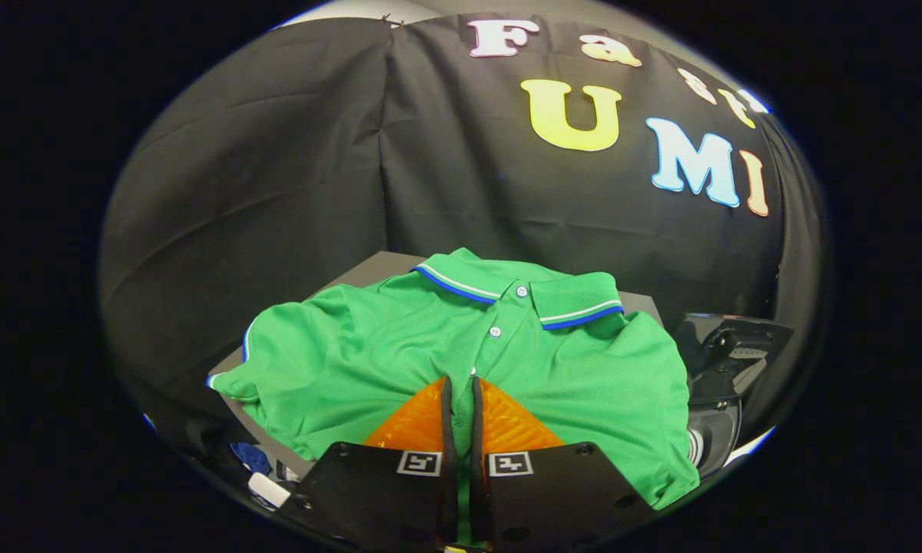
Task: Put the clothes into the washing machine and then close the washing machine lid.
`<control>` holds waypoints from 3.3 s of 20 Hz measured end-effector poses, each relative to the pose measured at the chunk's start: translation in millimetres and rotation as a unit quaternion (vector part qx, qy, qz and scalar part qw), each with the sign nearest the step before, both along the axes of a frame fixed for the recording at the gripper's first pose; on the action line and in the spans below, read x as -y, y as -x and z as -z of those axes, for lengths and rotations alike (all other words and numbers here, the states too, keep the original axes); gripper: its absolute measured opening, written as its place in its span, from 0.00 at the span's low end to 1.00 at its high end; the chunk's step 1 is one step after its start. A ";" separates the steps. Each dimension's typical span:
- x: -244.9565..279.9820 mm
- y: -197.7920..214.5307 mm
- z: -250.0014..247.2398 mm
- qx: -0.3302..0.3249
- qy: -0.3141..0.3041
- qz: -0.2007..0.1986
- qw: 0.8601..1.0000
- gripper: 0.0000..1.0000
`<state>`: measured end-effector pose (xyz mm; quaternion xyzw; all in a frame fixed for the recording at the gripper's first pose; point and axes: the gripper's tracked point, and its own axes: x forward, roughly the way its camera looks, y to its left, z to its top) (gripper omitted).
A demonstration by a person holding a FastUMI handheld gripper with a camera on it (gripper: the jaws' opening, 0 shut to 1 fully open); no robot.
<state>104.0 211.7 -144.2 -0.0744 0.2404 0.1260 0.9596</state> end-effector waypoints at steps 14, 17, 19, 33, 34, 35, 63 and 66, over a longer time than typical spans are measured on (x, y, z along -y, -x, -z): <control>62.2 10.1 -89.2 0.111 -0.076 0.008 0.991 0.01; 94.2 10.8 -108.2 0.124 -0.086 0.012 0.988 0.01; 118.3 8.5 -117.5 0.132 -0.094 0.017 0.987 0.01; 293.5 11.6 -141.5 0.165 -0.114 0.090 0.975 0.01; 305.1 11.8 -140.9 0.167 -0.112 0.097 0.975 0.01; 319.0 12.4 -140.7 0.170 -0.112 0.105 0.973 0.01; 450.9 -32.1 95.3 -0.021 -0.063 0.182 0.981 0.02; 451.0 -26.4 113.4 -0.039 -0.061 0.179 0.981 0.08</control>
